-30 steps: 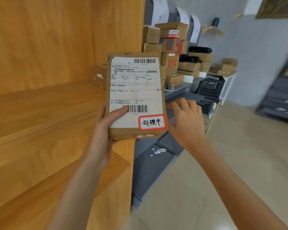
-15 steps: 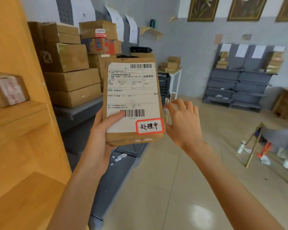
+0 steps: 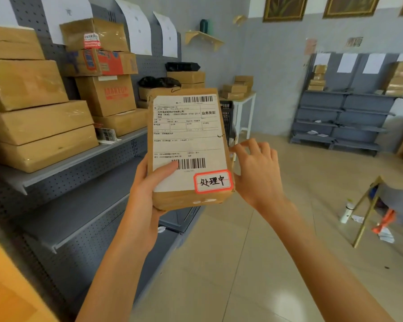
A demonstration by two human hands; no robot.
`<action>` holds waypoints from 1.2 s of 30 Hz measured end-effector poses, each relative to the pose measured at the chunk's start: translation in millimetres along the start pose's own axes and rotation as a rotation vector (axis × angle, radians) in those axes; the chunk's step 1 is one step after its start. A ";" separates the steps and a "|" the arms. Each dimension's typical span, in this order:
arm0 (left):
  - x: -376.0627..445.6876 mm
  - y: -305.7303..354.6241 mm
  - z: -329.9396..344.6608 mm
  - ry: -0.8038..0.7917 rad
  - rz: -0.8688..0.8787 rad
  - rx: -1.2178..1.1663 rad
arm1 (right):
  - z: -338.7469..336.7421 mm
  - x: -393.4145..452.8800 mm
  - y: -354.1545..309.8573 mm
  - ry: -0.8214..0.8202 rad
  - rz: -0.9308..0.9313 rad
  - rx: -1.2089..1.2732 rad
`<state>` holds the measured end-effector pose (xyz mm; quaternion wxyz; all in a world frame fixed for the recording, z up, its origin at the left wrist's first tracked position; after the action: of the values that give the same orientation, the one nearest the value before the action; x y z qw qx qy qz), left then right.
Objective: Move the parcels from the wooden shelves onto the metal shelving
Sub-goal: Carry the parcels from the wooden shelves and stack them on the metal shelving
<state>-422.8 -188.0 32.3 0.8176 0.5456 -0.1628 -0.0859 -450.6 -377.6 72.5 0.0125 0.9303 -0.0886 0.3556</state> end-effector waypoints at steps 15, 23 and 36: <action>266.9 -69.9 44.0 0.081 -0.032 -0.079 | 154.5 195.4 101.0 -0.006 -0.030 -0.024; 401.9 -85.9 68.3 0.074 -0.024 -0.037 | 227.5 301.9 150.3 -0.013 -0.049 -0.025; 583.8 -130.2 110.3 0.227 0.052 0.001 | 369.6 457.6 232.1 0.081 -0.164 0.058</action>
<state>86.7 -519.7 51.9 0.8323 0.5480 -0.0834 -0.0025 87.5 -709.2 91.1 0.0182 0.9192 -0.0010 0.3933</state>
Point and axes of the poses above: each hand's wrist, its own x-axis towards the middle knuckle, its own z-axis out of the palm, y = z × x, the point moved 8 cm from there along x, towards the middle knuckle, and after that the axes turned 2 degrees about -y, right-handed, at the moved point
